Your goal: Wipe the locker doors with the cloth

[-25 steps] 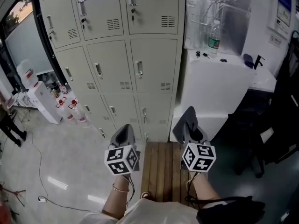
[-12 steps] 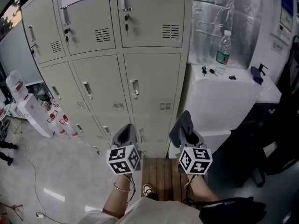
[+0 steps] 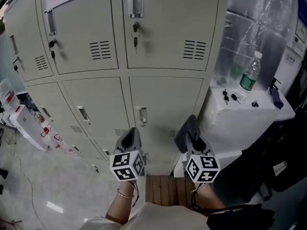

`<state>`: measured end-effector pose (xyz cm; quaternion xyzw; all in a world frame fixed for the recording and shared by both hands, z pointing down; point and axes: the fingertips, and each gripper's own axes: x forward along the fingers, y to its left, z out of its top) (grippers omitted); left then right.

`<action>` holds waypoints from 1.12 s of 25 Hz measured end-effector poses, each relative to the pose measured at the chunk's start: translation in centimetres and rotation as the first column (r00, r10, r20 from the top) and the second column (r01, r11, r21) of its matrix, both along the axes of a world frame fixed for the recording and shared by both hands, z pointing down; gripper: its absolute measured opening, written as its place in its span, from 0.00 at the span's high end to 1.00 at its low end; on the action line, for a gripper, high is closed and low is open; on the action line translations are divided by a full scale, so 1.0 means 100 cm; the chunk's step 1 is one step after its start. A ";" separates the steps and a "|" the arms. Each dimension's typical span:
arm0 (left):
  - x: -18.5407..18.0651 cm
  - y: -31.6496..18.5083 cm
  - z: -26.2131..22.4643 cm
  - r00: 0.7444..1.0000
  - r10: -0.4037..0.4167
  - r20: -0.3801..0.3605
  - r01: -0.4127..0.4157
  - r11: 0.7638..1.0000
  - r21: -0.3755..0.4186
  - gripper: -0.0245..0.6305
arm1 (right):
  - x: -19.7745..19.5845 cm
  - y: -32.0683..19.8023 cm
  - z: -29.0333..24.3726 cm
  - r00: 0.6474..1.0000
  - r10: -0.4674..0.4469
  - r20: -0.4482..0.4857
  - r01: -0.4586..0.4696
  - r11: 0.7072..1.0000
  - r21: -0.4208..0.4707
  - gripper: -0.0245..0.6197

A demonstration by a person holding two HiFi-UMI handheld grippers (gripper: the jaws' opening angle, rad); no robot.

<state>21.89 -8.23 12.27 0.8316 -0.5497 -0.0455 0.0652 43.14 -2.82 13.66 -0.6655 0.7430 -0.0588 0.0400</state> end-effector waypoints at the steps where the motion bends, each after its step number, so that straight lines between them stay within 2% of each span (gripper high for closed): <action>1: 0.001 -0.006 0.005 1.000 0.002 0.001 -0.002 1.000 -0.002 0.95 | -0.002 -0.005 0.003 1.000 -0.003 -0.002 0.003 1.000 -0.004 0.86; 8: -0.003 -0.036 0.041 0.998 -0.043 -0.042 0.039 0.996 -0.086 0.95 | -0.008 -0.035 0.014 0.998 -0.058 -0.035 0.057 0.998 -0.027 0.86; 20: -0.020 -0.014 0.066 0.989 -0.146 0.027 0.148 0.980 -0.131 0.95 | -0.021 -0.031 0.032 0.982 -0.190 0.001 0.190 0.981 -0.035 0.86; 24: -0.041 0.000 0.091 0.977 -0.206 0.049 0.211 0.965 -0.157 0.95 | -0.040 -0.027 0.049 0.964 -0.266 -0.018 0.265 0.963 -0.048 0.86; 28: -0.069 0.016 0.123 0.959 -0.275 0.065 0.282 0.939 -0.194 0.95 | -0.069 -0.028 0.075 0.936 -0.351 -0.026 0.347 0.934 -0.085 0.86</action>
